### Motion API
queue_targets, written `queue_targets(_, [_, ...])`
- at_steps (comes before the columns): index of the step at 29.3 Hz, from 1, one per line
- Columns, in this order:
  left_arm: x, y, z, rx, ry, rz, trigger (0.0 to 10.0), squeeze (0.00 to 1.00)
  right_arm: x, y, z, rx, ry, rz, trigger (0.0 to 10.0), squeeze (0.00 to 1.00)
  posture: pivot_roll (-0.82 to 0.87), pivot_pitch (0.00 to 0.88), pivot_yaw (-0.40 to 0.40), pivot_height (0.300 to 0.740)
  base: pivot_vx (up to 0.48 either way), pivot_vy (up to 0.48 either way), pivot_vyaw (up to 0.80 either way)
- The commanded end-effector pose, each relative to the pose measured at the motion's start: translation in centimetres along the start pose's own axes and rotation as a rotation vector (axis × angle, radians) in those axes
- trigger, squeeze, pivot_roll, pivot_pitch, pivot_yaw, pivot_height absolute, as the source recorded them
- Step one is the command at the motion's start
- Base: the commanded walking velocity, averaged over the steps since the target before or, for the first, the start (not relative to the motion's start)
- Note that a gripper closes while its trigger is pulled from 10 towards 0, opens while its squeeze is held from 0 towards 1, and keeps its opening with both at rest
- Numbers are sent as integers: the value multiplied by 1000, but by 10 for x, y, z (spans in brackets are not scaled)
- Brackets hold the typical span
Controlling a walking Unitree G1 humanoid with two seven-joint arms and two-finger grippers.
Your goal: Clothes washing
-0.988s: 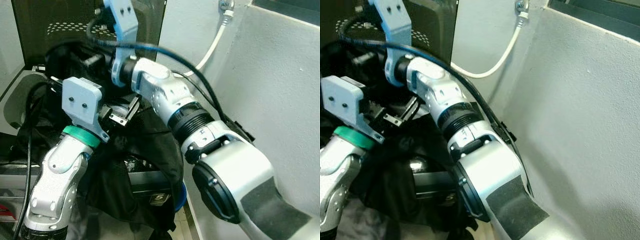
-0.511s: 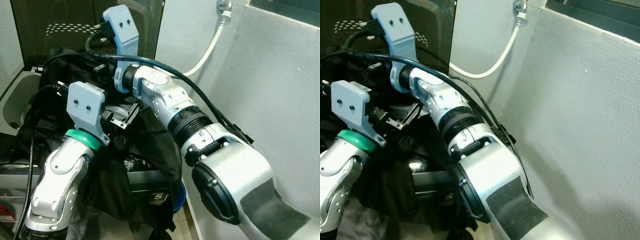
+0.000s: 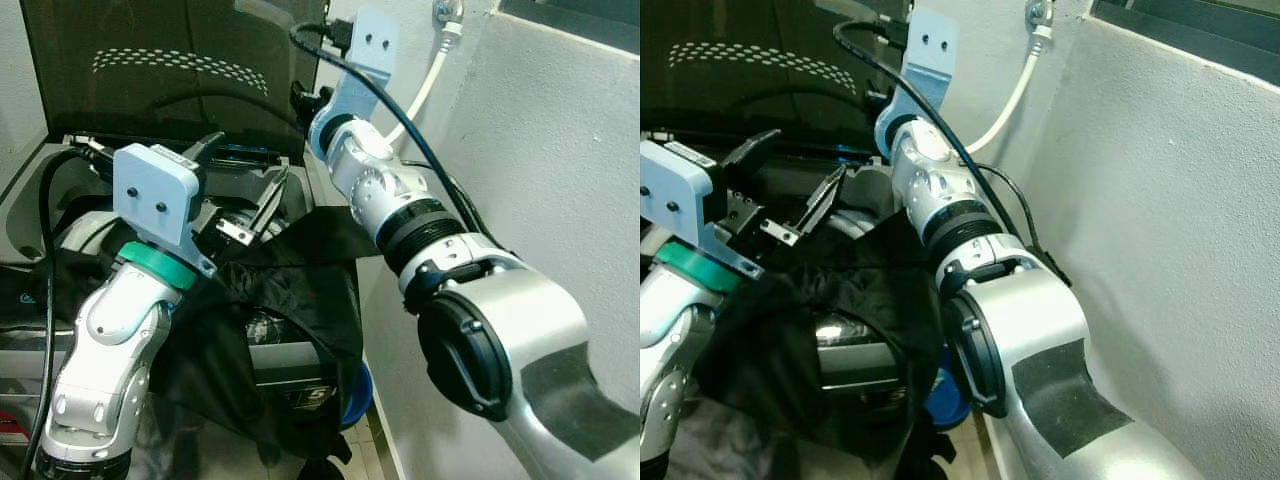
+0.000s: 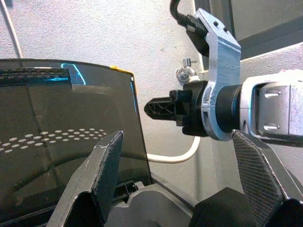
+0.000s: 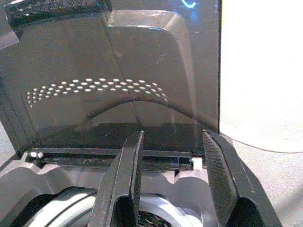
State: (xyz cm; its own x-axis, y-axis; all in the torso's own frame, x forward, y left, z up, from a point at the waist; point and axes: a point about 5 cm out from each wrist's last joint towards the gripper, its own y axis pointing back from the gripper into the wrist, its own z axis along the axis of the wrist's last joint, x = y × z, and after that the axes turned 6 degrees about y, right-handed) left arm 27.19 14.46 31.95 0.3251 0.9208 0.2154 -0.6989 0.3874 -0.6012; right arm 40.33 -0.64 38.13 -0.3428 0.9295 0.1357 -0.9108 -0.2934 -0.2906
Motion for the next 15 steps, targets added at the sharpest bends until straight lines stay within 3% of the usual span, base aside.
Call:
queue_targets(1, [-4, -1, 3, -9, -4, -22, 10000, 0, -6, 1, -9, 39, -25, 19, 10000, 0, 76, 22, -103, 740, 0, 0, 0])
queue_targets(2, [-2, -1, 2, 0, -15, -13, 10000, 0, -5, 1, -6, 24, -117, 80, 10000, 0, 79, 24, -105, 740, 0, 0, 0])
queue_targets(3, [-2, -1, 2, 0, -15, -13, 10000, 0, -5, 1, -6, 24, -117, 80, 10000, 0, 79, 24, -105, 740, 0, 0, 0])
queue_targets(4, [0, -1, 1, 16, -29, -1, 10000, 0, -6, 0, 2, -16, -187, 119, 10000, 0, 80, 23, -106, 740, 0, 0, 0])
queue_targets(5, [0, -1, 1, 16, -29, -1, 10000, 0, -6, 0, 2, -16, -187, 119, 10000, 0, 80, 23, -106, 740, 0, 0, 0])
queue_targets(6, [4, 0, -7, 88, -48, 17, 10000, 0, -12, 0, 16, -88, -218, 141, 10000, 0, 83, 24, -108, 740, 0, 0, 0])
queue_targets(9, [4, 0, -7, 88, -48, 17, 10000, 0, -12, 0, 16, -88, -218, 141, 10000, 0, 83, 24, -108, 740, 0, 0, 0])
queue_targets(10, [10, 4, -21, 224, -61, 43, 10000, 0, -18, 1, 29, -151, -200, 168, 10000, 0, 84, 24, -110, 740, 0, 0, 0])
queue_targets(11, [20, 12, -35, 358, -69, 83, 10000, 0, -26, 3, 30, -156, -77, 250, 10000, 0, 81, 22, -106, 740, 0, 0, 0])
queue_targets(12, [20, 12, -35, 358, -69, 83, 10000, 0, -26, 3, 30, -156, -77, 250, 10000, 0, 81, 22, -106, 740, 0, 0, 0])
queue_targets(14, [31, 22, -46, 471, -65, 123, 10000, 0, -39, 8, 18, -110, 60, 346, 10000, 0, 74, 23, -97, 740, 0, 0, 0])
queue_targets(15, [31, 22, -46, 471, -65, 123, 10000, 0, -39, 8, 18, -110, 60, 346, 10000, 0, 74, 23, -97, 740, 0, 0, 0])
